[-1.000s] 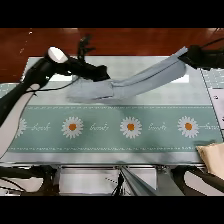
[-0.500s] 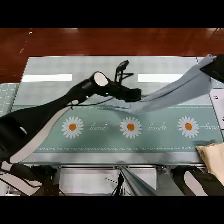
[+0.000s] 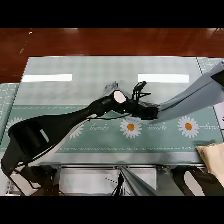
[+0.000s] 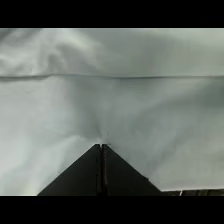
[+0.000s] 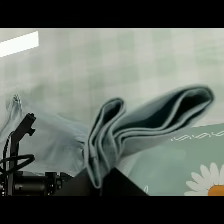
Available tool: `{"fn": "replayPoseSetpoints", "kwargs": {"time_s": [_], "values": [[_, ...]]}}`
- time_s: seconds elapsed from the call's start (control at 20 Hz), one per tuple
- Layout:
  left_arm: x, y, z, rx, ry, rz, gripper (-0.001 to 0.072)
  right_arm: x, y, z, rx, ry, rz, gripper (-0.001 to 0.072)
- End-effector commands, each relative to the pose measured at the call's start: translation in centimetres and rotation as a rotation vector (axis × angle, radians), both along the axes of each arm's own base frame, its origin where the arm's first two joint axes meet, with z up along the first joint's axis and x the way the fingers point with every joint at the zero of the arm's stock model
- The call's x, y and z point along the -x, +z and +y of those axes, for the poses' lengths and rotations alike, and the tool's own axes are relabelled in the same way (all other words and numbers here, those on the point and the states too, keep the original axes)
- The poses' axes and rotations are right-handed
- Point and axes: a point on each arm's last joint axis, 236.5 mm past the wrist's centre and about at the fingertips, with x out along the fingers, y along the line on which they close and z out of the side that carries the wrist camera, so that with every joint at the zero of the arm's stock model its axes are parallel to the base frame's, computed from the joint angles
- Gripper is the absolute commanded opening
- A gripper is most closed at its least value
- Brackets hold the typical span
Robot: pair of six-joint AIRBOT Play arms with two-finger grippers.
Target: Fold the shirts.
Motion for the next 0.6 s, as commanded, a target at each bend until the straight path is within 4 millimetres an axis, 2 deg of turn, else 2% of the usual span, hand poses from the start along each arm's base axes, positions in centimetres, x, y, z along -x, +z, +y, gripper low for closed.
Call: {"fn": "replayPoseSetpoints", "kwargs": {"time_s": [0.0, 0.1, 0.15, 0.25, 0.35, 0.45, 0.55], "values": [[-2.7, 1.6, 1.5, 0.057, 0.042, 0.030, 0.0026, 0.0, 0.1, -0.2, 0.012, 0.000, -0.007, 0.0033], [-6.2, 4.4, 4.9, 0.098, 0.057, -0.017, 0.0025, -0.4, -0.3, -0.1, 0.039, 0.039, -0.001, 0.0034], [-8.5, 6.5, 7.1, 0.123, 0.089, -0.047, 0.0025, -0.9, -0.8, 0.0, 0.031, 0.046, 0.008, 0.0033], [-12.7, 11.4, 12.1, 0.172, 0.175, -0.133, 0.0025, -2.9, -0.9, 1.1, -0.020, 0.081, -0.017, 0.0033], [-15.9, 16.6, 17.8, 0.196, 0.271, -0.239, 0.0025, -5.7, -0.6, 2.7, -0.092, 0.106, -0.070, 0.0033], [-17.7, 21.4, 23.5, 0.208, 0.361, -0.343, 0.0025, -8.0, -1.5, 5.6, -0.092, 0.168, -0.088, 0.0033], [-18.0, 25.1, 28.7, 0.201, 0.425, -0.430, 0.0025, -9.8, -3.4, 10.1, -0.110, 0.248, -0.073, 0.0033]]}}
